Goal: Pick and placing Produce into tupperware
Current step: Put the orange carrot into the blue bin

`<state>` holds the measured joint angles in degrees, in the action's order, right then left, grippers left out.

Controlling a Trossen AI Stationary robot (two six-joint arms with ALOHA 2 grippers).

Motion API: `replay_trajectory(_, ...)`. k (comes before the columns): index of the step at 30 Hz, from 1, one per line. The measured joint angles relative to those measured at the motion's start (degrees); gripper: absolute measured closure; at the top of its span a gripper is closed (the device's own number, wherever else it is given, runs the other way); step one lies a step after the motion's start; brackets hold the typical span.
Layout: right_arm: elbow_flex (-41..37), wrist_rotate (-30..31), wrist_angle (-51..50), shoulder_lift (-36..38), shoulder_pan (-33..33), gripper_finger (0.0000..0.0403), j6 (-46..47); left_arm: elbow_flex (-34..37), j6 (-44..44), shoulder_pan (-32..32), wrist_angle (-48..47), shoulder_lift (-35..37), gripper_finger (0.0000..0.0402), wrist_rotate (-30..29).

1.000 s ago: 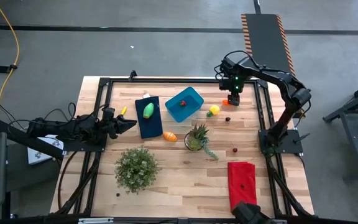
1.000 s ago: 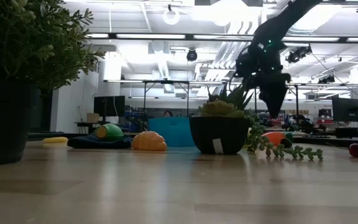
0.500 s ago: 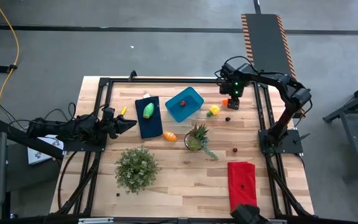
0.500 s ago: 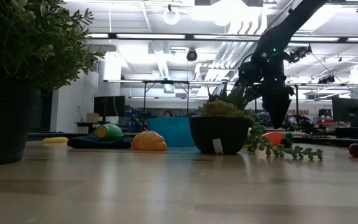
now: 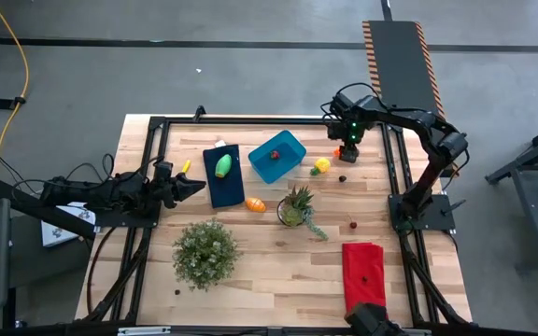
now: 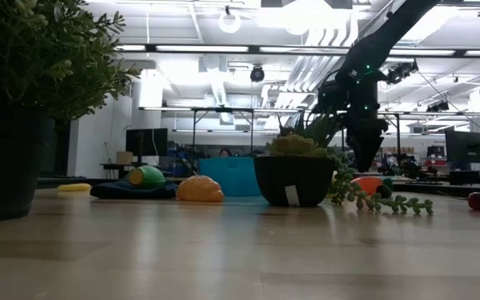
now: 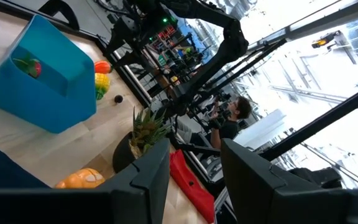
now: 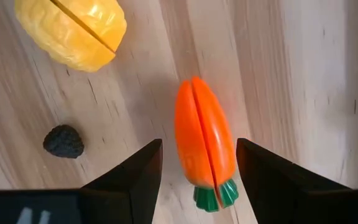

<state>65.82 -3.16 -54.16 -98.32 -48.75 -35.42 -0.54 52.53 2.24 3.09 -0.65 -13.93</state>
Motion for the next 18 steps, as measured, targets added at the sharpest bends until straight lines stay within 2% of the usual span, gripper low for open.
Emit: replay_trajectory(18,0.0,-0.1,0.5,0.0,-0.5,0.0206,-0.6,0.0,0.3,0.0,0.0,0.0,0.0270,0.4)
